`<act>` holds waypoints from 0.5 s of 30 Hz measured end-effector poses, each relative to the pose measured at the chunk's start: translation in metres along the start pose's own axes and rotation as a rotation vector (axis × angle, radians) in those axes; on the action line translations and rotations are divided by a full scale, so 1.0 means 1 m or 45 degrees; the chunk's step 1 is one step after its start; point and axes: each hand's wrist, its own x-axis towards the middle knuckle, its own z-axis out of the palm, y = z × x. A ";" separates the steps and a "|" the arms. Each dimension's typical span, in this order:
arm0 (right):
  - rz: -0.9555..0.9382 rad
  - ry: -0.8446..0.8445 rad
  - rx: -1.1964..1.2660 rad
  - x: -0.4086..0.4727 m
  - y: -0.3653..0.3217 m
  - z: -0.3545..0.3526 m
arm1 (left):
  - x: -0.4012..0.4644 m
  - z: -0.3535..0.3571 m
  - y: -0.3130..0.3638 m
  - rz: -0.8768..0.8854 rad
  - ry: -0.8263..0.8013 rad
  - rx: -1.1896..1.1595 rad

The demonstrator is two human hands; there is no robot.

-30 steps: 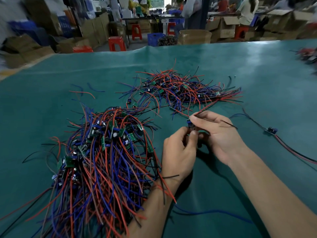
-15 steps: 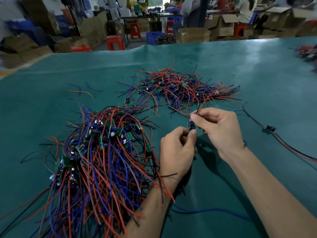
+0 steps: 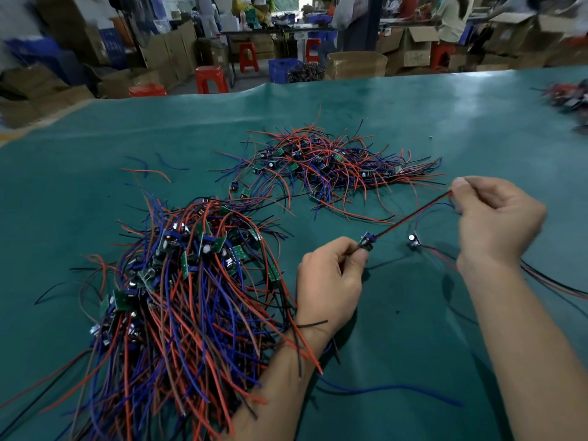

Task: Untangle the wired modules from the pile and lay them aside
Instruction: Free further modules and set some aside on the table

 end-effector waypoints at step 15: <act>0.120 -1.022 0.023 -0.076 -0.015 0.043 | 0.002 -0.001 0.001 0.002 0.172 -0.178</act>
